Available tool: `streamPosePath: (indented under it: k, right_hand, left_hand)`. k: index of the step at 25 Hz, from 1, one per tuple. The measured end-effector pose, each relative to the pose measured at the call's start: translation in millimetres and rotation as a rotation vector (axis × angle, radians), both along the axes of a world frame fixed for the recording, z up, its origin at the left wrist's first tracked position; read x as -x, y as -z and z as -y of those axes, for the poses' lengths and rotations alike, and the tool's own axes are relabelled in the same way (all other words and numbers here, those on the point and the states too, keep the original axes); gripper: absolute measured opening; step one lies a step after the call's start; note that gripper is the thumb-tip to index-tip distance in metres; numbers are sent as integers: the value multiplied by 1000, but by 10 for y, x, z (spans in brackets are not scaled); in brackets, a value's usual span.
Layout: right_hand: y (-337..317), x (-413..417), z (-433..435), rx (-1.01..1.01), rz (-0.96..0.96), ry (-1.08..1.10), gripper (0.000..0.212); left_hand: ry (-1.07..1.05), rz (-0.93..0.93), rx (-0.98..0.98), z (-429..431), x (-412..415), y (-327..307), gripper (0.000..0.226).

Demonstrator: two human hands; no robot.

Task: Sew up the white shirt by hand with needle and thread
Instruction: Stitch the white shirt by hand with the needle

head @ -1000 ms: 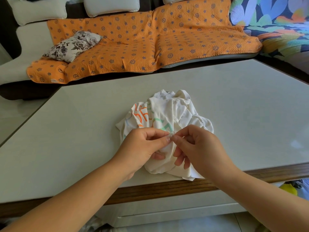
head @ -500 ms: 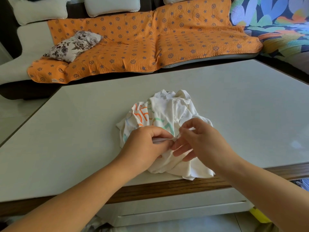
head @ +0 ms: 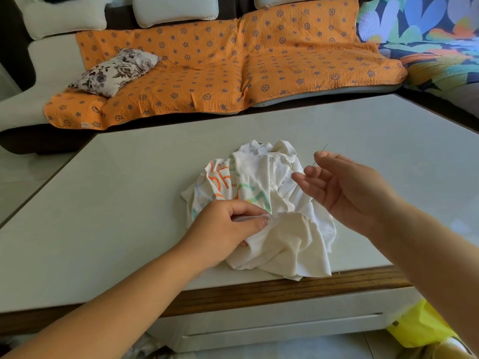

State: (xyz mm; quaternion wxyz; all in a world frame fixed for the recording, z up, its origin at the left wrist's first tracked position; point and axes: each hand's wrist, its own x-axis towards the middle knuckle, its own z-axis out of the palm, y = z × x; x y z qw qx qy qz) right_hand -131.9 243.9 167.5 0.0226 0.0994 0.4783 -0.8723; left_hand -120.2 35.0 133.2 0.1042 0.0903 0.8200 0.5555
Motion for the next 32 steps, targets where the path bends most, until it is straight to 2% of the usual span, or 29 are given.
streamPosePath:
  k: [7, 13, 18, 22, 26, 32]
  right_hand:
    - [40, 87, -117, -334, -124, 188, 11]
    - [108, 141, -223, -745, -253, 269, 8]
    - [138, 83, -197, -1058, -297, 251, 12]
    - [68, -128, -7, -1304, -368, 55, 8]
    - [113, -336, 224, -1283, -389, -226, 14]
    - [176, -310, 173, -1239, -320, -173, 15]
  left_hand:
    - [-14, 49, -11, 19, 9, 0, 10]
    - [-6, 65, 1, 43, -9, -25, 10]
    - [-1, 79, 11, 39, -19, -34, 11]
    - [-15, 85, -19, 38, -10, -31, 10]
    - [-25, 90, -102, 28, -14, -50, 4]
    - [-34, 79, -110, 75, -2, -64, 9]
